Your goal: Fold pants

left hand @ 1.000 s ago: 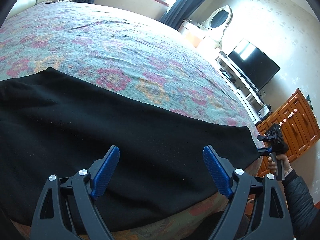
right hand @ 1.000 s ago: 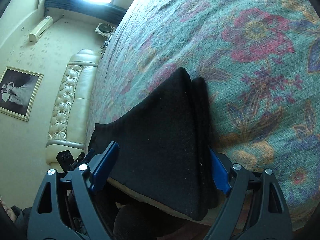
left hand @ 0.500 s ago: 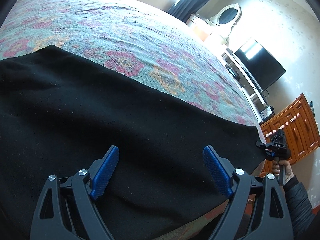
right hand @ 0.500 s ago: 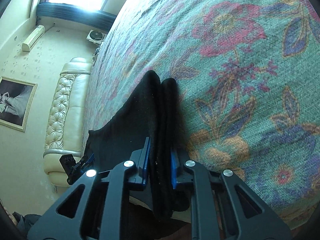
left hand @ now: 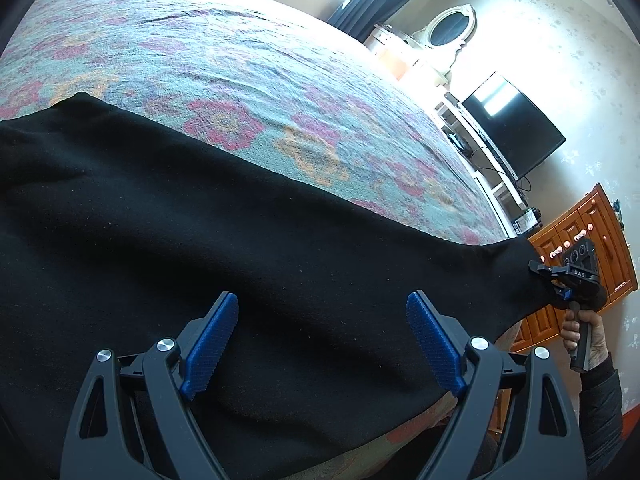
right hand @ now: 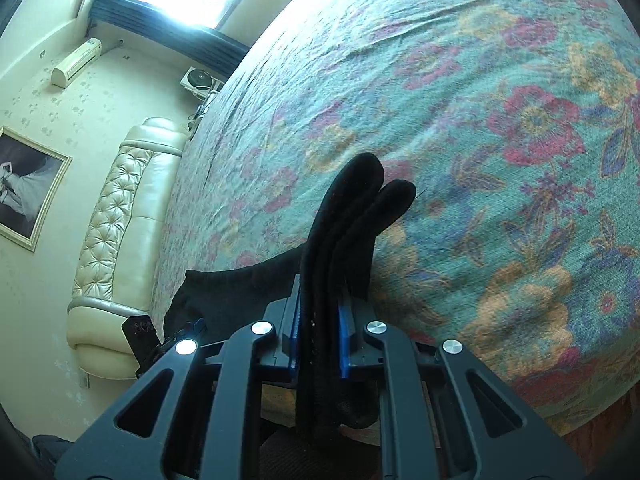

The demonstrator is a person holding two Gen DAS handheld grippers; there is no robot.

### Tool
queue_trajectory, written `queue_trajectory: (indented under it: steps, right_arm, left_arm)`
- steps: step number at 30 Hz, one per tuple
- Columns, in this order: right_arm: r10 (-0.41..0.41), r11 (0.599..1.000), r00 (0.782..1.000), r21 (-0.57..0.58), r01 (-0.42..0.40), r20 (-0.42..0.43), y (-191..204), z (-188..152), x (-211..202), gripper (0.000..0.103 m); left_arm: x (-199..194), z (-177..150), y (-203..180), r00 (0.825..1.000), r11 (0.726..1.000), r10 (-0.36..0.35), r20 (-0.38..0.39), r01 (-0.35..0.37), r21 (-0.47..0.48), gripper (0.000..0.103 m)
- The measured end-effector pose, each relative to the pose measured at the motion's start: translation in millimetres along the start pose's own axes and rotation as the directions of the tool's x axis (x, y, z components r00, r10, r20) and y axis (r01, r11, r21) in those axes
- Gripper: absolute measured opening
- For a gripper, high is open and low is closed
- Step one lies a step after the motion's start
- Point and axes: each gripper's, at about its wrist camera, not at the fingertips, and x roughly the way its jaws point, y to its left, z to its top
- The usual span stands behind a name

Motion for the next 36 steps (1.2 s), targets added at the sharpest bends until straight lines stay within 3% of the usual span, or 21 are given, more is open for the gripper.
queue_trajectory:
  steps: [8, 11, 21, 31, 36]
  right_arm:
    - [0.017, 0.99, 1.0, -0.138, -0.019, -0.022, 89.1, -9.6, 24.2, 0.014]
    - [0.027, 0.985, 0.999, -0.167, -0.032, -0.038, 115.7, -16.1, 40.9, 0.014]
    - [0.061, 0.977, 0.99, -0.196, -0.085, -0.125, 175.5, -42.0, 116.5, 0.014]
    - [0.053, 0.967, 0.98, -0.234, -0.098, -0.192, 215.6, -71.6, 171.5, 0.014]
    - [-0.014, 0.958, 0.98, -0.282, -0.043, -0.196, 230.8, -86.6, 198.4, 0.014]
  left_arm:
    - [-9.1, -0.9, 7.3, 1.0, 0.999, -0.023, 0.017, 0.024, -0.028, 0.085]
    - [-8.9, -2.5, 11.2, 0.999, 0.999, -0.035, -0.01, 0.035, -0.025, 0.085]
    - [-23.3, -20.5, 17.6, 0.997, 0.989, -0.036, -0.062, 0.045, 0.143, 0.085]
    - [-37.3, -11.6, 36.4, 0.995, 0.996, -0.084, -0.051, 0.086, 0.021, 0.085]
    - [-42.5, -3.2, 47.6, 0.994, 0.993, -0.104, -0.042, 0.101, -0.068, 0.085]
